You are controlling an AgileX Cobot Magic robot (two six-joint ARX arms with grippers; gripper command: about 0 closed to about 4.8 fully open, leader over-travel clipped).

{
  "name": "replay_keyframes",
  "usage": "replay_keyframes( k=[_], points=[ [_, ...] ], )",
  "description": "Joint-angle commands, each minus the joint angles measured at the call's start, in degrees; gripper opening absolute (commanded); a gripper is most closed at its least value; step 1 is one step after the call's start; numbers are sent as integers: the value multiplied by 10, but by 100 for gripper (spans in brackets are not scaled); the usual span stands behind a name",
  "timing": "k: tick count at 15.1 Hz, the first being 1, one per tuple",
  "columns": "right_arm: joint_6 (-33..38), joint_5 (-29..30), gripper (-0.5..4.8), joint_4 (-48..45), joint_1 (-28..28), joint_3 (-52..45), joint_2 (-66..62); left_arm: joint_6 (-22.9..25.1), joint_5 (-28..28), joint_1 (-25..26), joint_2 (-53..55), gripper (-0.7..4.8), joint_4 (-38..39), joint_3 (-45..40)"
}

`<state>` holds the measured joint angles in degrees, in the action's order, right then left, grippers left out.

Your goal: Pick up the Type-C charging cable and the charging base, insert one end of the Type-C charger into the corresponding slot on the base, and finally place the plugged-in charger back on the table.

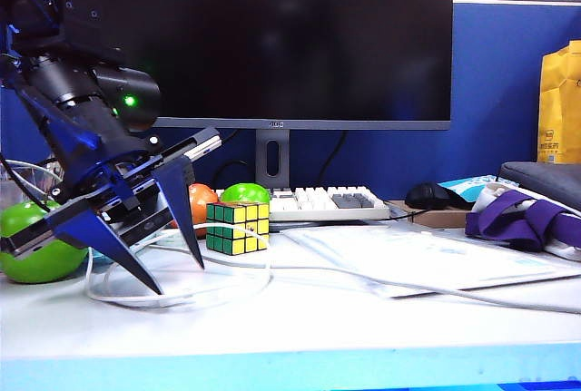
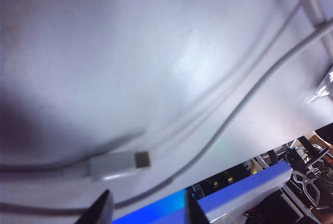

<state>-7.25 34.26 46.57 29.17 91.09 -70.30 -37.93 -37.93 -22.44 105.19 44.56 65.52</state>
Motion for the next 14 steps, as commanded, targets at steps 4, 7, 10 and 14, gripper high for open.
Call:
replay_keyframes(
  k=[4, 7, 10, 14],
  points=[
    [2, 4, -5, -11, 0, 3, 4, -4, 48, -1, -2, 181, 3, -1],
    [2, 4, -5, -11, 0, 3, 4, -18, 66, -1, -2, 178, -2, -1],
    [2, 4, -5, -11, 0, 3, 4, -30, 74, -1, -2, 177, -5, -1],
    [2, 4, -5, -12, 0, 3, 4, -30, 146, -1, 2, 108, -14, -1]
  ],
)
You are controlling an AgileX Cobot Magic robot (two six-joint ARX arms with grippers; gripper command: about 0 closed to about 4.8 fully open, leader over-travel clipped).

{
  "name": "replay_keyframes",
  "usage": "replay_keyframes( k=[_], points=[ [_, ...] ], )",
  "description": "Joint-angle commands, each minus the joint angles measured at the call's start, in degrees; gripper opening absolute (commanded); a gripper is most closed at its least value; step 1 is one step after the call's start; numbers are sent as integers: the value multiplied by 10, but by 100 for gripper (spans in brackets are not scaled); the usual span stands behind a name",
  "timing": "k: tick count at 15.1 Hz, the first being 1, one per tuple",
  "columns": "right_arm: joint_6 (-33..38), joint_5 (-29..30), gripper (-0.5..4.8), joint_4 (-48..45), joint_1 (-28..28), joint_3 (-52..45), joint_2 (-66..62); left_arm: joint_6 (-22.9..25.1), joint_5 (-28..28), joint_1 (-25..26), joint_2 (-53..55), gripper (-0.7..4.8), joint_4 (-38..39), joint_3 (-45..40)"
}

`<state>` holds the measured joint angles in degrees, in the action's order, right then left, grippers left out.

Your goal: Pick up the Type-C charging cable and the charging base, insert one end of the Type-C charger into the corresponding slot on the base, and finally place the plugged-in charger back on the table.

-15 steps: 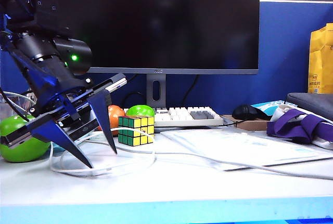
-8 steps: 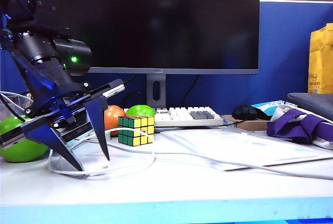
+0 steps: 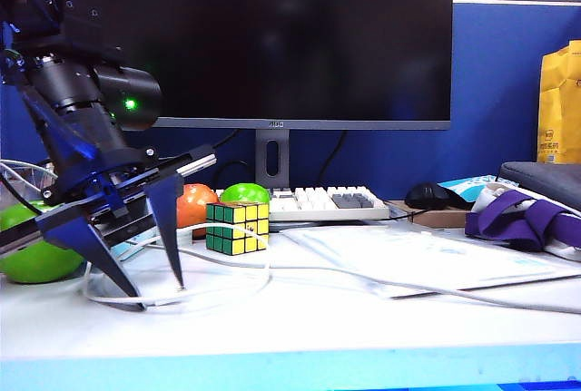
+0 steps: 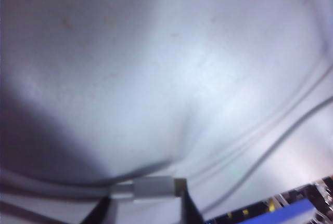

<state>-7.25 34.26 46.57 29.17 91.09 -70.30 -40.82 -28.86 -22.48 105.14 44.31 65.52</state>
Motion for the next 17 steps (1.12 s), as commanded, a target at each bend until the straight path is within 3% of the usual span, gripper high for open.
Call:
replay_keyframes(
  k=[1, 7, 12, 14, 17],
  points=[
    [2, 4, -5, -12, 0, 3, 4, -2, 62, 0, 2, 108, -20, -1],
    [3, 4, -5, -2, 0, 3, 4, -46, 61, 1, 2, 111, -81, -1],
    [5, 4, -4, 4, 0, 3, 4, -49, 36, 1, 2, 99, -121, -1],
    [7, 4, -4, 4, 0, 3, 6, -97, -7, 1, 2, 85, -139, -1],
    [8, 4, -5, 3, 0, 3, 6, -139, -39, 0, 2, 192, -140, -1]
  ],
)
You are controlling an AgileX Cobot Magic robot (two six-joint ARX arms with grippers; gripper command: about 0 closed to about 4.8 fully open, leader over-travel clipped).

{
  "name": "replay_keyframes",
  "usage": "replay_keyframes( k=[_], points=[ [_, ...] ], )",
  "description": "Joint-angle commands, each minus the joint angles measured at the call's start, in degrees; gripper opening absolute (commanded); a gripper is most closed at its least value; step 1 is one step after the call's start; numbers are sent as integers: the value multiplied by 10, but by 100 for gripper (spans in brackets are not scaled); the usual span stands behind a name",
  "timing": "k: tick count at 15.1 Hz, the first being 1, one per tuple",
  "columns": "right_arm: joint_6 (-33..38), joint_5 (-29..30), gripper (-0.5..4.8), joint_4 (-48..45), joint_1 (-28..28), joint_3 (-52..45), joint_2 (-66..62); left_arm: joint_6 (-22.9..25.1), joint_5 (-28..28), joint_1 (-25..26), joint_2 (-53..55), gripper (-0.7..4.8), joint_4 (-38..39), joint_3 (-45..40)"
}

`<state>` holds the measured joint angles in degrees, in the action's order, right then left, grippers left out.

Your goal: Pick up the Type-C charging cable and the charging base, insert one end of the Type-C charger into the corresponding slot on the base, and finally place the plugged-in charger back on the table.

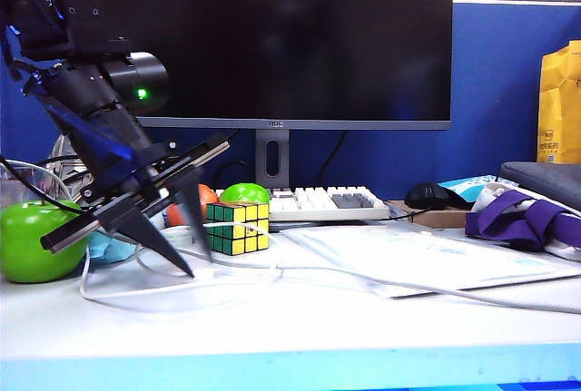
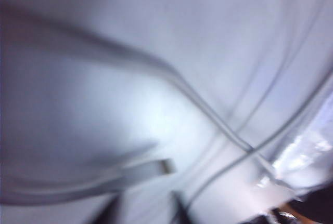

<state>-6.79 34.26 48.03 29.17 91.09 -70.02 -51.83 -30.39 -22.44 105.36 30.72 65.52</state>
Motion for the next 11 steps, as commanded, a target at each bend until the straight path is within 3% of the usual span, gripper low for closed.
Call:
replay_keyframes(
  k=[1, 4, 11],
  points=[
    [4, 4, -4, -11, 0, 3, 3, -47, -31, 0, -2, 192, 3, -1],
    [4, 4, -4, -11, 0, 3, 5, -73, -43, 0, -11, 192, 16, -1],
    [4, 4, -4, -11, 0, 3, 7, -138, 17, 0, -17, 173, 28, -1]
  ],
)
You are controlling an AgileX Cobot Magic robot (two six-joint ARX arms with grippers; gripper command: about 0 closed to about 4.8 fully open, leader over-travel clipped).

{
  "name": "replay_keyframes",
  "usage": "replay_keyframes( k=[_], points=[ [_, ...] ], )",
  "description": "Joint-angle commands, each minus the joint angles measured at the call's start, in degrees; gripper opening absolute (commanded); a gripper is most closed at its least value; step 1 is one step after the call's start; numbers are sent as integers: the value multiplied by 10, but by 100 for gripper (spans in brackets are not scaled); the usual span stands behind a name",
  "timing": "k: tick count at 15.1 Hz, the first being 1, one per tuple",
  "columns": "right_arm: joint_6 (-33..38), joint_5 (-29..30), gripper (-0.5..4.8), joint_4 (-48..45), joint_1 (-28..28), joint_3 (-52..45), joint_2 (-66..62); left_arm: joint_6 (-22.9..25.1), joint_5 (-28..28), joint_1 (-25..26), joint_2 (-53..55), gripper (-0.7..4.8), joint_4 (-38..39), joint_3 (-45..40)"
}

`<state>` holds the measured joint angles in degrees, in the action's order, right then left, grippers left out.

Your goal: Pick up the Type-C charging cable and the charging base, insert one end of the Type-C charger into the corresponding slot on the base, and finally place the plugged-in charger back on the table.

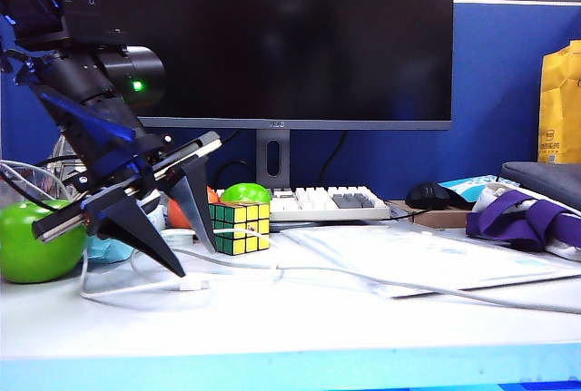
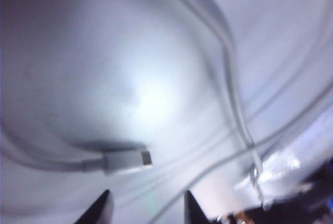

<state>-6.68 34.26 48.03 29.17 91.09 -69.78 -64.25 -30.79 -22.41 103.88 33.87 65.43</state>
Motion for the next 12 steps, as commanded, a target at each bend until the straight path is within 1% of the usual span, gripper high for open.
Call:
replay_keyframes(
  k=[1, 2, 3, 4, 7, 8, 9, 10, 11, 12],
  points=[
    [3, 4, -5, -11, 0, 3, 5, -14, 30, -1, -2, 173, -3, 0],
    [3, 4, -4, -11, 0, 3, 5, -23, 39, -1, -2, 169, -1, 0],
    [3, 4, -5, -11, 0, 3, 5, -24, 45, 0, -1, 133, -1, 0],
    [2, 4, -5, -11, 0, 3, 5, -25, 47, 0, 0, 120, -1, 0],
    [2, 3, -5, -12, 0, 3, 5, -33, 38, -1, 5, 121, -2, 0],
    [2, 3, -5, -12, 0, 3, 5, -32, 30, -1, 5, 129, -2, 0],
    [2, 3, -5, -12, 0, 3, 5, -27, 19, -1, 5, 184, -3, 0],
    [2, 3, -4, -12, 0, 3, 5, -23, 14, -1, 5, 223, -4, 0],
    [2, 3, -4, -12, 0, 3, 5, -22, 5, -1, 5, 239, -4, 0],
    [2, 3, -5, -12, 0, 3, 5, -21, -6, -1, 4, 239, -6, 0]
  ],
)
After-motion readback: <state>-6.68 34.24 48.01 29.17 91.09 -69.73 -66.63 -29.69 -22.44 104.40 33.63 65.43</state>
